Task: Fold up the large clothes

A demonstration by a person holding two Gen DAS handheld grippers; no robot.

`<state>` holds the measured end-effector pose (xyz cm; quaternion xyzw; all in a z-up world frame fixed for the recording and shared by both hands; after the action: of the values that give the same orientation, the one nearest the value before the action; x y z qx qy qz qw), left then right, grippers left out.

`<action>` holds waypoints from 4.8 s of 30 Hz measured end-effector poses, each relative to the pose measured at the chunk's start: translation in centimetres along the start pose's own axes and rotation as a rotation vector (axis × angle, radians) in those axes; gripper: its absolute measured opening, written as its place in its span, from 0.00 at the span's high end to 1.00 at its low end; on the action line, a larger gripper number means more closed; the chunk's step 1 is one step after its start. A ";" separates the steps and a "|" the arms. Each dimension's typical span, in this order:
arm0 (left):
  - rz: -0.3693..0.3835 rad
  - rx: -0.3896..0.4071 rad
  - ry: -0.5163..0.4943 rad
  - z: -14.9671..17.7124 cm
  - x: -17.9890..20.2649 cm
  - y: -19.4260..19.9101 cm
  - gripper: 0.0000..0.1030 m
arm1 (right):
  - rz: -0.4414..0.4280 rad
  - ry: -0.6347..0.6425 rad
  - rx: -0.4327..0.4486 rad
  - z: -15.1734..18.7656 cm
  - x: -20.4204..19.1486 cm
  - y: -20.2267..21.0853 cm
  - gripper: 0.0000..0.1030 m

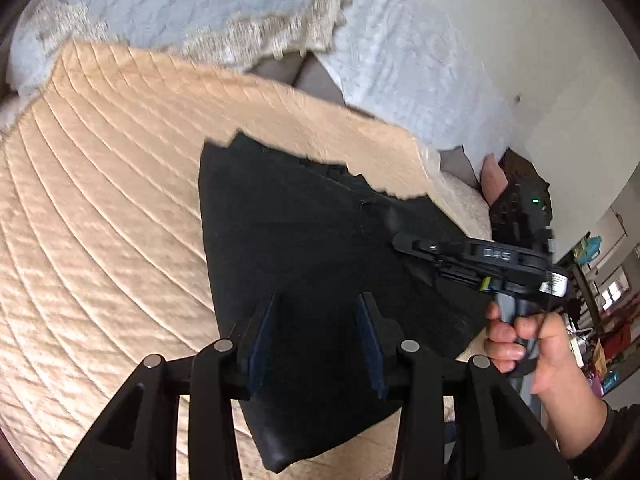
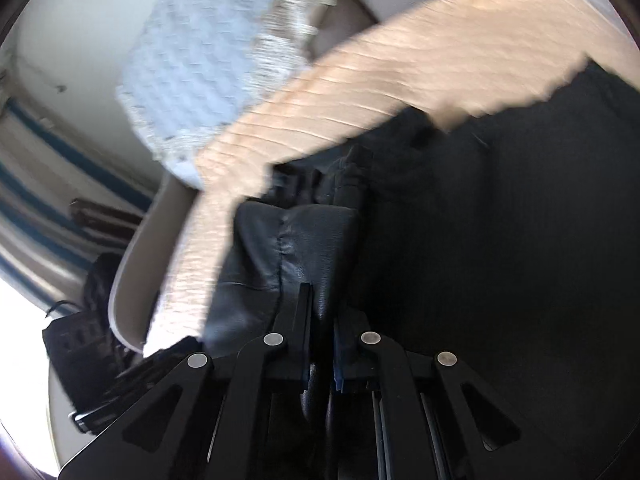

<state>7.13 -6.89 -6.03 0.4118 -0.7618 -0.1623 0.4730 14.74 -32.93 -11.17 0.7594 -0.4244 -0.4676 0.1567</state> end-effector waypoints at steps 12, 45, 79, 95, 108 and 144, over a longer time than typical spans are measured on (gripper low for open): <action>-0.057 0.022 -0.061 2.2 1.4 1.6 0.60 | 0.089 0.161 0.040 0.6 -3.6 3.9 0.79; -0.154 0.065 -0.083 -0.8 0.7 -1.4 0.59 | 0.258 0.287 0.001 1.2 -4.5 -0.5 0.82; -0.139 0.102 -0.013 3.1 1.5 0.7 0.60 | 0.231 0.372 -0.019 6.7 -5.9 0.2 0.83; -0.114 0.047 -0.160 3.2 7.0 -3.2 0.60 | 0.381 -0.301 0.313 8.6 12.1 14.8 1.00; -0.137 0.045 -0.158 3.2 7.4 -2.9 0.59 | 0.385 -0.333 0.471 9.9 9.9 18.7 0.54; -0.152 0.032 -0.147 2.5 7.6 -3.4 0.59 | 0.314 -0.121 0.411 1.0 6.2 17.2 0.82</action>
<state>4.97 -15.28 -4.94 0.4629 -0.7634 -0.2155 0.3957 6.54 -47.84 -4.36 0.6707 -0.6319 -0.3860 0.0440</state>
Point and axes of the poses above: each gripper's, at about its wrist camera, not at the fingertips, and y roughly against the way its jaws point, x to its right, z to its underside, the point moved 1 cm from there along -y, roughly the way its jaws point, and after that the axes turned 11 degrees about y, right-handed, at the moved point
